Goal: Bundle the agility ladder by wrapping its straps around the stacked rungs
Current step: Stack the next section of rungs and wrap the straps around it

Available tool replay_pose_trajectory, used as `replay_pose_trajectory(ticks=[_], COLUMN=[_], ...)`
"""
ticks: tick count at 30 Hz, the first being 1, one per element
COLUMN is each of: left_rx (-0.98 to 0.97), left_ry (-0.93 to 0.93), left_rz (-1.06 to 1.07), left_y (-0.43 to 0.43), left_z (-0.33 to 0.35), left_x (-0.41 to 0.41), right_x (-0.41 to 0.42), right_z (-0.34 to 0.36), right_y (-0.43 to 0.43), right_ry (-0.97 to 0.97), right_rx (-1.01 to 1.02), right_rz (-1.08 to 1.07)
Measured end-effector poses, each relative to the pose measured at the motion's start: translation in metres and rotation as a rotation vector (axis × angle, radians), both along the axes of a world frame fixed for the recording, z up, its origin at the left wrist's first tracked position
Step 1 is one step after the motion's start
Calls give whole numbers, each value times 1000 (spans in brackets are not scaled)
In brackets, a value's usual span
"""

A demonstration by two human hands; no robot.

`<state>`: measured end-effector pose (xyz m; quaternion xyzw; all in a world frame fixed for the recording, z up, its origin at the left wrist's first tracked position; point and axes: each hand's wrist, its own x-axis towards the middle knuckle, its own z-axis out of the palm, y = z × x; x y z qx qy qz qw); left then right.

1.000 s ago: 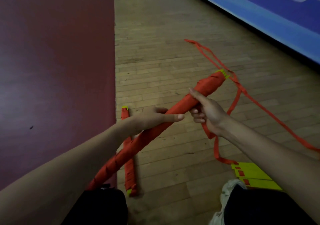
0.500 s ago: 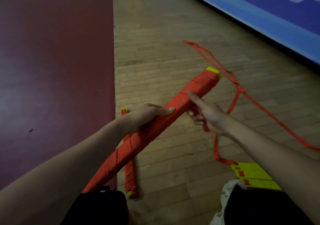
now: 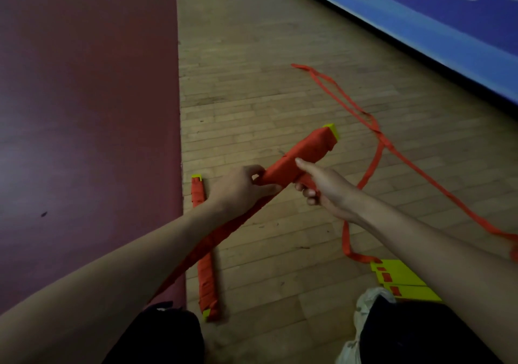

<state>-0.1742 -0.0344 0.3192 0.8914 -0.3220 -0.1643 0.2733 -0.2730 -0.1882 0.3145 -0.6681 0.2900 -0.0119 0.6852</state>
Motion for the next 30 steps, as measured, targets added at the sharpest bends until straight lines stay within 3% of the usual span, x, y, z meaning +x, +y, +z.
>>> replay_pose_trajectory(ticks=[4, 9, 11, 13, 15, 17, 25, 30], left_rx=[41, 15, -54, -184, -227, -265, -260, -264], left_ry=[-296, -369, -151, 369, 776, 953, 937, 801], left_rz=[-117, -177, -153, -83, -19, -24, 60, 163], left_y=[-3, -1, 1, 3, 5, 8, 9, -1], left_z=[-8, -14, -12, -8, -4, 0, 5, -2], left_x=[-10, -10, -4, 0, 6, 9, 12, 7], right_x=[4, 4, 3, 4, 4, 5, 5, 2], right_z=[2, 2, 8, 13, 15, 16, 16, 9], right_y=[7, 10, 9, 9, 7, 6, -9, -16], right_ry=[54, 19, -54, -125, -172, -194, -133, -90], right_rx=[11, 86, 130, 161, 185, 211, 101, 191], right_rz=[-119, -164, -159, -129, -96, -62, 111, 33])
